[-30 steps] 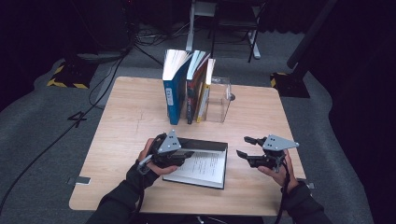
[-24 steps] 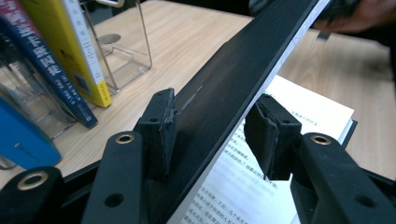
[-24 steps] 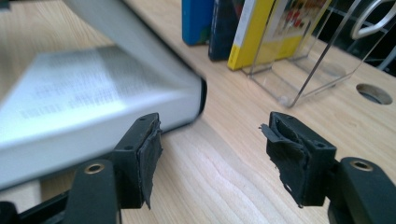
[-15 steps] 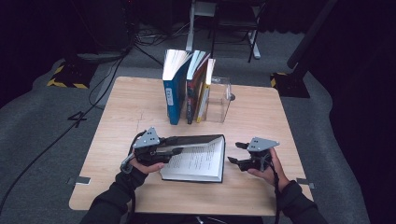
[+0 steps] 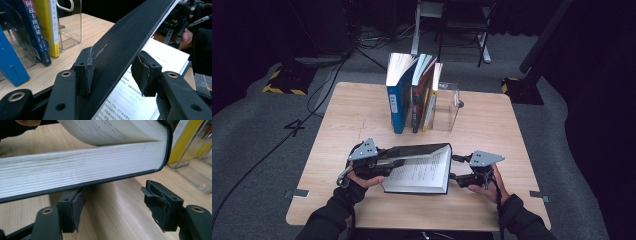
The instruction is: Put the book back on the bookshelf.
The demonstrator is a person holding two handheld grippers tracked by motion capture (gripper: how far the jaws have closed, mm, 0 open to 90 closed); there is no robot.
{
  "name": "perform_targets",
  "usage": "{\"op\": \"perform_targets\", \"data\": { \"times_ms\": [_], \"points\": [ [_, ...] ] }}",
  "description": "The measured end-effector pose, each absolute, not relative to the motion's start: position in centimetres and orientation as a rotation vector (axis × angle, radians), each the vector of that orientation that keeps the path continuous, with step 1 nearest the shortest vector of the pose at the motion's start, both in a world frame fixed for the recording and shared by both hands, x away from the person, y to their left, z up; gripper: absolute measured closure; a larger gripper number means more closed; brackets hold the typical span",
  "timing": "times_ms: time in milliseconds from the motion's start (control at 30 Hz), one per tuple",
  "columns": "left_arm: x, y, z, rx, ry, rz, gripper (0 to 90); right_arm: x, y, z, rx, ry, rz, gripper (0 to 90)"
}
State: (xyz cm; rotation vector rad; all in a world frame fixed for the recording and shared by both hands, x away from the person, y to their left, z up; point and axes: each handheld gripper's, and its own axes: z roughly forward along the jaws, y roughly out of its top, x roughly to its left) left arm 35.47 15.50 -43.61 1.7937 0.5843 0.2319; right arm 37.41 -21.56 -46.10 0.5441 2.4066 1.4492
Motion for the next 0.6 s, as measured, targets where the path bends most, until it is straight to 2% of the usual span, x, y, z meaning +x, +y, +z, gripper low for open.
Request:
{"op": "perform_targets", "data": {
  "times_ms": [267, 600],
  "points": [
    [34.4, 16.3, -43.8, 1.801, 0.597, 0.26, 52.2, 37.2, -20.5, -44.4, 0.534, 2.343, 1.466, 34.2],
    [33.1, 16.8, -44.4, 1.86, 0.599, 0.294, 50.0, 37.5, -17.8, -41.3, 0.499, 2.276, 1.484, 41.1]
  ]
}}
